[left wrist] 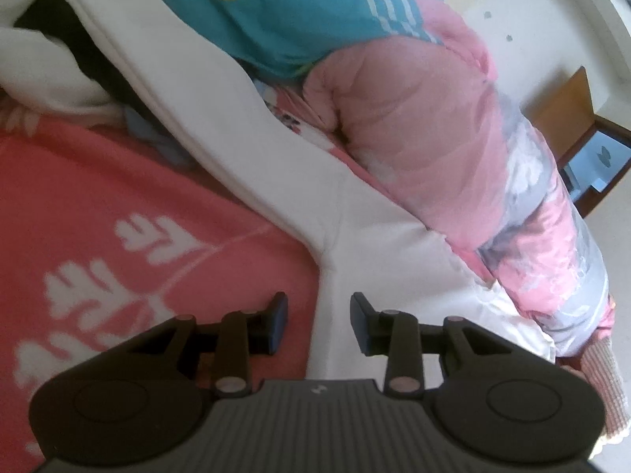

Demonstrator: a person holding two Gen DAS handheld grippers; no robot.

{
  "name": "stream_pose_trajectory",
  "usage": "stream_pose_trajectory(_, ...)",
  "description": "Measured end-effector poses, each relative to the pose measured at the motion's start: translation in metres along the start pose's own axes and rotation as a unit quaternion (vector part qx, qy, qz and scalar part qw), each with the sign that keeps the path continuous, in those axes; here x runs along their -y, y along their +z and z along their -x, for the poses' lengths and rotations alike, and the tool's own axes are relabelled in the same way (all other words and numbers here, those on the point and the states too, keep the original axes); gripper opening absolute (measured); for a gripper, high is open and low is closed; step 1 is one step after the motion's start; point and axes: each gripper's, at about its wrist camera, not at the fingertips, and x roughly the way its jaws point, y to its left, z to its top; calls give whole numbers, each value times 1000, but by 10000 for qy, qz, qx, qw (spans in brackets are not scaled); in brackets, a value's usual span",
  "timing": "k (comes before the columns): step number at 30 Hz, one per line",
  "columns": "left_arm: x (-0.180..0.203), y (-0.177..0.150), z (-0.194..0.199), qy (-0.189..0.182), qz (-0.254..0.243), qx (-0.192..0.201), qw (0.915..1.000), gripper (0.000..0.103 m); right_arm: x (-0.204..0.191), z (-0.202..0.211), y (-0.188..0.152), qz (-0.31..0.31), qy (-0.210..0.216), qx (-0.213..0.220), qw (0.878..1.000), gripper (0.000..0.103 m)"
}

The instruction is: Fold clothes

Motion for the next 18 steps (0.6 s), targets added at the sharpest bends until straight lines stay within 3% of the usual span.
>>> stream_pose_trajectory(3,-2,6,2,60,11,70,10000,39,53,92,-21,-683,-389,353,9963,14)
stream_pose_trajectory(8,1,12,8,200,-217,305,9991,40,143,198,-93,-1778,-1352,103,9747,14)
stream_pose_trajectory(12,15,16,15,169,-639,503,9965,40,194,213,-132,-2019,-1868,-492,9602,14)
stream_pose_trajectory(15,36,23,12,269,-1075,486,9926,40,215,199,-147,-1733,-1928,-989,9607,14)
stream_pose_trajectory(18,57,32,-2,395,-1503,365,9872,40,233,182,-154,-1411,-1692,-1204,9680,14)
